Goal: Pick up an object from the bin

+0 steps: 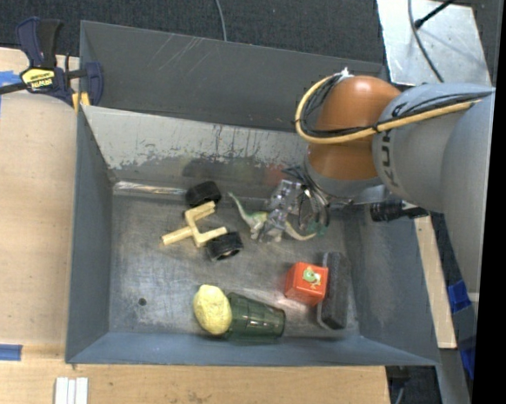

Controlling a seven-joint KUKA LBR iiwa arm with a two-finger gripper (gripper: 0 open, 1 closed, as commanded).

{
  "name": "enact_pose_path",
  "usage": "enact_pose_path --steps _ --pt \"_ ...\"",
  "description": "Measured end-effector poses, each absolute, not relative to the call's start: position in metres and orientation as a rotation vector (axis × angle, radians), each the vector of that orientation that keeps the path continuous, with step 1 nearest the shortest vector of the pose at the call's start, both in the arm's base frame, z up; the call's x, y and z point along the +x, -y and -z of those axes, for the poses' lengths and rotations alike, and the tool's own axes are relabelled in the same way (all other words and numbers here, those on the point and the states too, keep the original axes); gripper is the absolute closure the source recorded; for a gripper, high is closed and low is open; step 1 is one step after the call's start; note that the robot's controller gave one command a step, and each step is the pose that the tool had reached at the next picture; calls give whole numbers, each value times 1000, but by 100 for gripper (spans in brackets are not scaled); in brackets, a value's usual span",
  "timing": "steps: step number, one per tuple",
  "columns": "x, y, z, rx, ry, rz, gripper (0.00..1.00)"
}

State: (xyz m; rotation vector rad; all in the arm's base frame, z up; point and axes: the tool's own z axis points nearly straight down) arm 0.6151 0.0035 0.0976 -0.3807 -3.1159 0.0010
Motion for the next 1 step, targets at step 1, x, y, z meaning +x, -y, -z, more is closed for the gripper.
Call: enact_pose_path --steps 1 --pt "617 -3 -114 -381 3122 0 100"
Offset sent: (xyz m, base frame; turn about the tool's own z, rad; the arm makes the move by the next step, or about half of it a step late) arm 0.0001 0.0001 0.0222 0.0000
